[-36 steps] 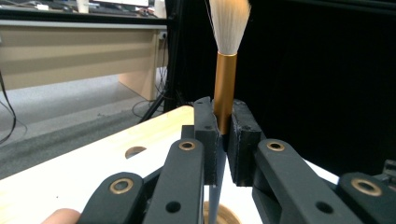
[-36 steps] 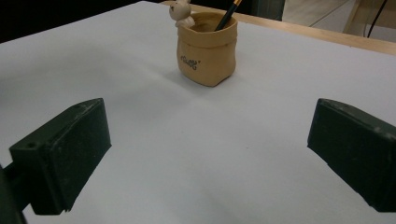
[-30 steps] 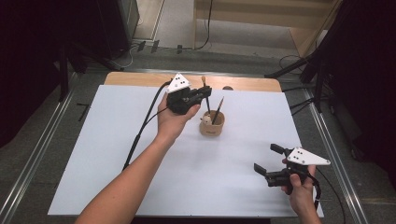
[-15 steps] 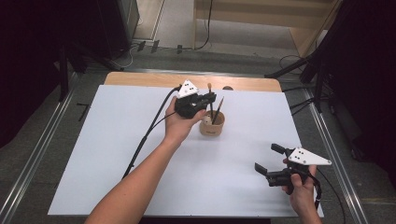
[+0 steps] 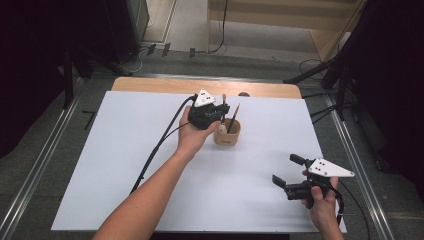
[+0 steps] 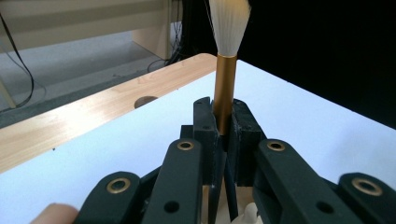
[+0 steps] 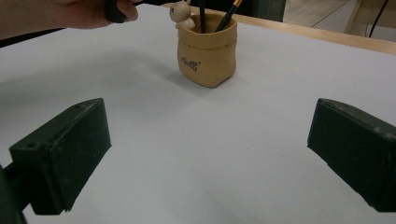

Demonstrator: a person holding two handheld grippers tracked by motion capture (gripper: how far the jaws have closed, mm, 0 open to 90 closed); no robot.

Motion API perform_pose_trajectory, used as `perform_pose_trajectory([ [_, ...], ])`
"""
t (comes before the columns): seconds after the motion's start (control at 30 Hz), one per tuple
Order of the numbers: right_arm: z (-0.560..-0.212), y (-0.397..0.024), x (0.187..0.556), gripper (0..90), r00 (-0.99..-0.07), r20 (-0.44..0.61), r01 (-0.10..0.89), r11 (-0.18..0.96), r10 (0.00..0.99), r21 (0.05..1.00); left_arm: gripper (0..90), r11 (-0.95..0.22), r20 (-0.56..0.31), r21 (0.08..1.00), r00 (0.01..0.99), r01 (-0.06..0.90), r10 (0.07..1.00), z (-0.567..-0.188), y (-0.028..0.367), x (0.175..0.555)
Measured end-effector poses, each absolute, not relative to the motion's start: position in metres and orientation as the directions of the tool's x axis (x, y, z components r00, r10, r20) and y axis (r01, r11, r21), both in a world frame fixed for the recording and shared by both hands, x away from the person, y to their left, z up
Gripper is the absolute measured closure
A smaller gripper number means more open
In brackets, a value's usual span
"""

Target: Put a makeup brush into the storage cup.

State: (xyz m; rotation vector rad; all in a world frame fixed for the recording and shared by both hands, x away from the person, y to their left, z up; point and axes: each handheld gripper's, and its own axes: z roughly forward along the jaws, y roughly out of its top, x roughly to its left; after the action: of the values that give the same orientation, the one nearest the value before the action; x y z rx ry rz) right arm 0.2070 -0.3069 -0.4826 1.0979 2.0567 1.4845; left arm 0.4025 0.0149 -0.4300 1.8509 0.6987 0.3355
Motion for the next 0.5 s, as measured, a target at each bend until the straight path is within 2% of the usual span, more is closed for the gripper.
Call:
perform_pose_trajectory([
  [0.07, -0.483, -0.307, 0.207, 0.0, -0.625, 0.138, 0.373, 0.139, 0.769, 0.917, 81.0, -0.246, -0.113, 0.913, 0.782, 0.325, 0.613, -0.431, 0.016, 0.403],
  [0.13, -0.483, -0.307, 0.207, 0.0, -0.625, 0.138, 0.373, 0.138, 0.769, 0.917, 69.9, -0.241, -0.136, 0.908, 0.784, 0.344, 0.606, -0.431, 0.018, 0.404],
  [0.23, -0.483, -0.307, 0.208, 0.0, -0.625, 0.136, 0.371, 0.139, 0.769, 0.918, 49.9, -0.233, -0.163, 0.902, 0.786, 0.364, 0.596, -0.429, 0.021, 0.404],
  [0.37, -0.483, -0.308, 0.208, 0.0, -0.625, 0.136, 0.371, 0.139, 0.769, 0.918, 15.6, -0.223, -0.182, 0.900, 0.787, 0.374, 0.590, -0.426, 0.029, 0.403],
  [0.43, -0.483, -0.308, 0.207, 0.0, -0.624, 0.137, 0.373, 0.139, 0.769, 0.917, 3.4, -0.216, -0.189, 0.905, 0.801, 0.367, 0.569, -0.424, 0.035, 0.402],
  [0.5, -0.483, -0.308, 0.208, 0.0, -0.624, 0.134, 0.371, 0.141, 0.769, 0.918, 0.0, -0.195, -0.197, 0.911, 0.800, 0.363, 0.567, -0.422, 0.042, 0.401],
])
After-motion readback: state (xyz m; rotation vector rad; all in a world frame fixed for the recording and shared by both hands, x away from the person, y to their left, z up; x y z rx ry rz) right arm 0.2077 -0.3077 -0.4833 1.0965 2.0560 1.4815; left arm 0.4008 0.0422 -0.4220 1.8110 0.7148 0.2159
